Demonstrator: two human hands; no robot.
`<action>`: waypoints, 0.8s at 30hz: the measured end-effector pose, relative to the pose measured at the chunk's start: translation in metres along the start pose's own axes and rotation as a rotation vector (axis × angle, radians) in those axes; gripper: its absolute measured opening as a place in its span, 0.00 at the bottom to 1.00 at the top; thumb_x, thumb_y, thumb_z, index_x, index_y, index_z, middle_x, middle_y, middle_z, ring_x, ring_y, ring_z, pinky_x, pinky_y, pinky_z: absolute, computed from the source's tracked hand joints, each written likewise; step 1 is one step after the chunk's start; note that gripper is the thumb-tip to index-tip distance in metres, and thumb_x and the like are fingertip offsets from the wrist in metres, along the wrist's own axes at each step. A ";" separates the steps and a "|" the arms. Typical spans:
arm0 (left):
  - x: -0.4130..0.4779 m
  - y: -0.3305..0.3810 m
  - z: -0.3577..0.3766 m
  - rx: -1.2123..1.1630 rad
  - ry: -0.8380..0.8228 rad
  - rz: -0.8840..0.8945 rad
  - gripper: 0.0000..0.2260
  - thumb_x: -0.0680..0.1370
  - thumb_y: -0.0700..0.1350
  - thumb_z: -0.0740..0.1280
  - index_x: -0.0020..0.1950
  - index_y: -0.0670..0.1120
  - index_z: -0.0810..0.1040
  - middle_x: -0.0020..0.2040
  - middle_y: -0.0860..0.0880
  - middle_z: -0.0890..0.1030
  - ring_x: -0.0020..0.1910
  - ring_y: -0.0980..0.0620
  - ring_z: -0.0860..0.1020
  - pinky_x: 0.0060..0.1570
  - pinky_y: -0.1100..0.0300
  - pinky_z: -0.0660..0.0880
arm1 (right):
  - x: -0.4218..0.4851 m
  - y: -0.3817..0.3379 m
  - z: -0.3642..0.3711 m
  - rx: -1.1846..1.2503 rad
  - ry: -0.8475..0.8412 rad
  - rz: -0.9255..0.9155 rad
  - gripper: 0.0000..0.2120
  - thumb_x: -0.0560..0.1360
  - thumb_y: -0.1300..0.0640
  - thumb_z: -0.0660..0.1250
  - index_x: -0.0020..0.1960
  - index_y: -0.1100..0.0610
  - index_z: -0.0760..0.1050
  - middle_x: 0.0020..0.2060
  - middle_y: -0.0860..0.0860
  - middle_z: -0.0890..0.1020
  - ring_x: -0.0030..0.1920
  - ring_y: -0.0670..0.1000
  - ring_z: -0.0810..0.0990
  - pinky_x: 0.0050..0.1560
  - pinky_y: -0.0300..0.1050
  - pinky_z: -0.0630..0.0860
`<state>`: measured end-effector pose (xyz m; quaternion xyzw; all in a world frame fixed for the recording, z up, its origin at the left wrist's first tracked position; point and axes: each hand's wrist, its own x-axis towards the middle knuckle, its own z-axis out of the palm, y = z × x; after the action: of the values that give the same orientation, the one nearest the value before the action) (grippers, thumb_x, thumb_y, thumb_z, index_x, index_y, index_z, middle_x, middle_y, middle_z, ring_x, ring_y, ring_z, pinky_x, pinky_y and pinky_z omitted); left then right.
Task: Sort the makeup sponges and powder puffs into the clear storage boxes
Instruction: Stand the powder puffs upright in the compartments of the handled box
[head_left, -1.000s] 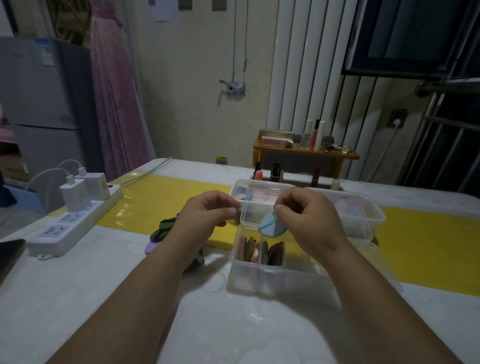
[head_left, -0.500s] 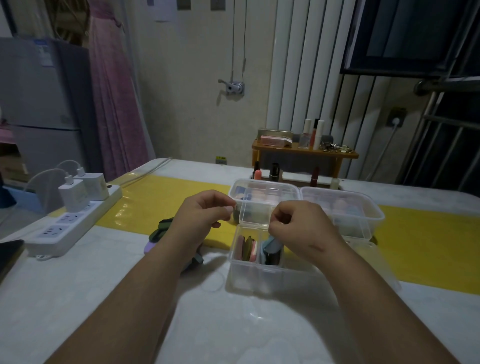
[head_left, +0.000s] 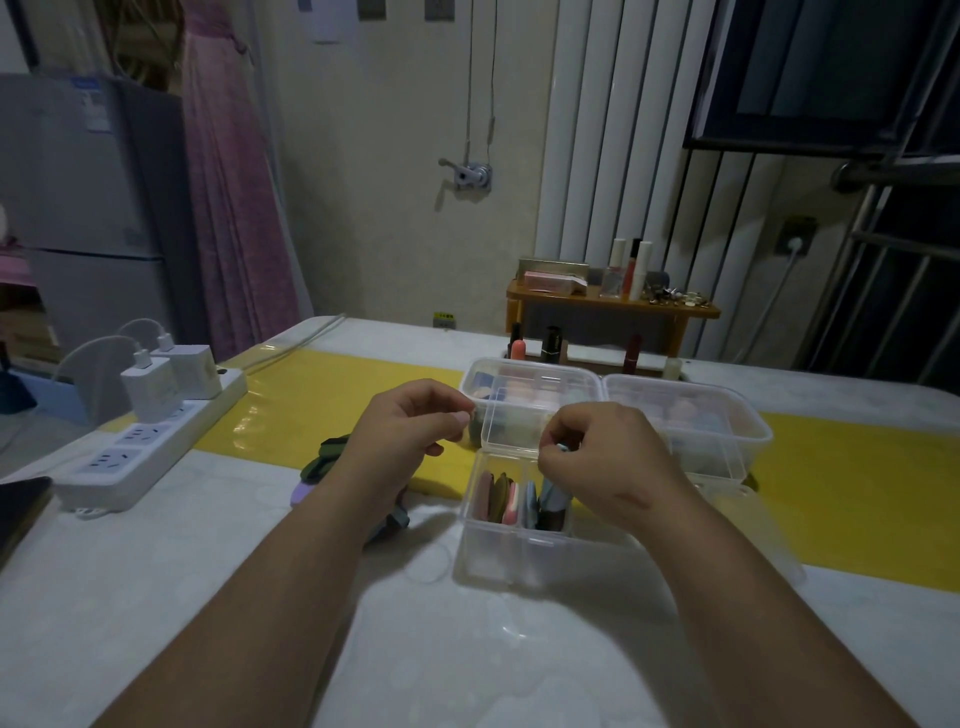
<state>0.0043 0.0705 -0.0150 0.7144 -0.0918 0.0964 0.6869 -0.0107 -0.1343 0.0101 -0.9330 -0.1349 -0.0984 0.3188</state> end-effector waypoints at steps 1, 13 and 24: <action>0.000 0.000 0.000 0.000 0.000 0.001 0.06 0.67 0.43 0.69 0.42 0.48 0.83 0.43 0.43 0.83 0.40 0.52 0.79 0.39 0.59 0.72 | 0.000 0.001 0.001 -0.022 -0.030 -0.002 0.05 0.75 0.56 0.68 0.44 0.46 0.79 0.41 0.44 0.80 0.42 0.44 0.77 0.41 0.39 0.74; 0.002 -0.002 0.000 -0.002 0.005 0.001 0.07 0.66 0.43 0.69 0.42 0.47 0.83 0.42 0.44 0.83 0.39 0.52 0.79 0.39 0.59 0.72 | -0.001 0.000 -0.004 -0.012 -0.134 -0.011 0.08 0.78 0.53 0.66 0.54 0.49 0.83 0.44 0.42 0.82 0.46 0.41 0.78 0.50 0.41 0.78; 0.002 -0.001 0.000 -0.007 0.004 0.001 0.07 0.66 0.43 0.69 0.42 0.46 0.83 0.42 0.44 0.82 0.39 0.53 0.79 0.37 0.62 0.72 | 0.000 -0.002 -0.004 -0.053 -0.160 0.041 0.02 0.74 0.51 0.71 0.45 0.47 0.82 0.40 0.44 0.83 0.45 0.45 0.81 0.52 0.51 0.82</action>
<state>0.0067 0.0701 -0.0150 0.7118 -0.0913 0.0978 0.6896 -0.0114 -0.1346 0.0145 -0.9486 -0.1384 -0.0204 0.2839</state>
